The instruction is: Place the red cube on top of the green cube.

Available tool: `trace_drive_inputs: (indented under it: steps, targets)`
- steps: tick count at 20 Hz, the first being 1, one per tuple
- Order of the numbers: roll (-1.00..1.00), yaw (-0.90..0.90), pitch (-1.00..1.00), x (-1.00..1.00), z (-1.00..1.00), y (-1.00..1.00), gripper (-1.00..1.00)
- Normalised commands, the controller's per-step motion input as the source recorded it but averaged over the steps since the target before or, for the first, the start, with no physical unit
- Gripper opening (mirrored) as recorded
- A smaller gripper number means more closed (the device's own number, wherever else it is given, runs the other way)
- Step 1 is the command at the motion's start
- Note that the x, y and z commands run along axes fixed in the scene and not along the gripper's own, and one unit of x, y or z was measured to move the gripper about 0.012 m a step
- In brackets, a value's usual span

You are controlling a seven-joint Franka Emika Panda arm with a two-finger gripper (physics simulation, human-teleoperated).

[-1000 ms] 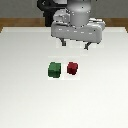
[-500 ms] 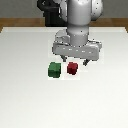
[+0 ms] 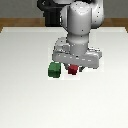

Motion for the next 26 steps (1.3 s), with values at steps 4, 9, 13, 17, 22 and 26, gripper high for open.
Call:
trace_drive_inputs:
  steps: [4,9,13,17,22,26]
  targets:
    - [0.00,0.00,0.00,0.00,0.00,0.00,-1.00]
    - [0.00,0.00,0.00,0.00,0.00,0.00,-1.00]
    - [0.00,0.00,0.00,0.00,0.50,0.00,-1.00]
    - [0.00,0.00,0.00,0.00,0.50,0.00,-1.00]
    - [0.00,0.00,0.00,0.00,0.40,0.00,-1.00]
    - [0.00,0.00,0.00,0.00,0.00,0.00,1.00]
